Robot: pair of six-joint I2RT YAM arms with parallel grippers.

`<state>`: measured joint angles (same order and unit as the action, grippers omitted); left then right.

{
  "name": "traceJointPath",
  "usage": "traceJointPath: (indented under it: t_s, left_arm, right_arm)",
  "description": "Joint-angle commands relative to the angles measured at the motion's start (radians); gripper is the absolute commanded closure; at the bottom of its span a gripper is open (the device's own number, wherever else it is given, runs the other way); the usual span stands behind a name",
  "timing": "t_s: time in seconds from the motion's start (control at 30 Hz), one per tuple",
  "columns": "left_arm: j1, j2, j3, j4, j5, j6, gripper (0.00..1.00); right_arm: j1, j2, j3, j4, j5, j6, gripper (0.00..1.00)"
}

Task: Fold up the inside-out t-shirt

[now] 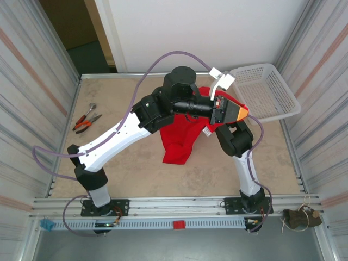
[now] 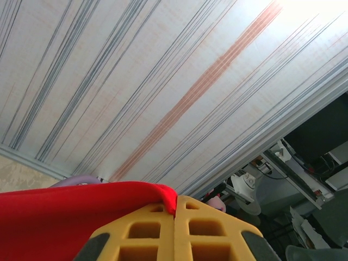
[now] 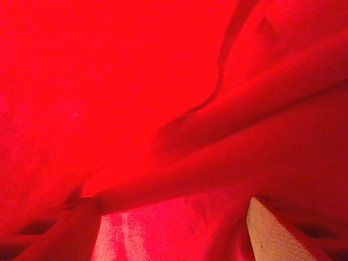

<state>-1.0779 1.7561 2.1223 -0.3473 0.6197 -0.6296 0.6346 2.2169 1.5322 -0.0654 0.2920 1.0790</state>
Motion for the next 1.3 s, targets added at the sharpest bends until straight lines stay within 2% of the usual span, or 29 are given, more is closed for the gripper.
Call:
traceJointPath:
  t_s: [0.0, 0.1, 0.2, 0.33, 0.4, 0.5, 0.67, 0.73, 0.83, 0.93, 1.03, 1.27]
  left_arm:
    - [-0.033, -0.033, 0.009, 0.078, 0.064, 0.000, 1.00]
    - [-0.033, -0.060, -0.050, 0.108, 0.057, -0.012, 1.00]
    - [-0.033, -0.088, -0.099, 0.129, 0.042, -0.017, 1.00]
    - [-0.033, -0.121, -0.125, 0.132, 0.016, -0.003, 1.00]
    - [-0.033, -0.130, -0.130, 0.126, 0.005, 0.006, 1.00]
    - [-0.034, -0.143, -0.140, 0.117, -0.011, 0.016, 1.00]
    - [-0.031, -0.166, -0.175, 0.113, -0.042, 0.029, 1.00]
    - [-0.029, -0.175, -0.191, 0.109, -0.059, 0.033, 1.00]
    - [-0.008, -0.203, -0.239, 0.120, -0.104, 0.030, 1.00]
    - [0.051, -0.250, -0.336, 0.161, -0.145, -0.007, 1.00]
    - [0.150, -0.314, -0.456, 0.204, -0.185, -0.050, 1.00]
    - [0.458, -0.435, -0.707, 0.260, -0.227, -0.111, 1.00]
  right_arm:
    - [0.004, 0.078, 0.016, -0.204, 0.029, 0.051, 0.30]
    - [0.005, 0.093, 0.081, -0.329, 0.059, 0.081, 0.31]
    - [0.005, 0.135, 0.187, -0.501, 0.067, 0.125, 0.36]
    - [0.025, 0.142, 0.209, -0.569, 0.066, 0.159, 0.43]
    - [0.031, 0.146, 0.208, -0.577, 0.058, 0.173, 0.52]
    - [0.040, 0.151, 0.200, -0.578, 0.051, 0.192, 0.73]
    - [0.037, 0.137, 0.148, -0.519, 0.032, 0.178, 0.99]
    - [0.032, 0.119, 0.117, -0.477, 0.021, 0.147, 1.00]
    - [0.016, 0.066, 0.041, -0.325, -0.064, 0.041, 1.00]
    - [0.000, 0.000, -0.038, -0.165, -0.166, -0.069, 1.00]
    - [-0.011, -0.075, -0.102, -0.054, -0.256, -0.177, 1.00]
    - [-0.026, -0.223, -0.178, -0.002, -0.407, -0.271, 1.00]
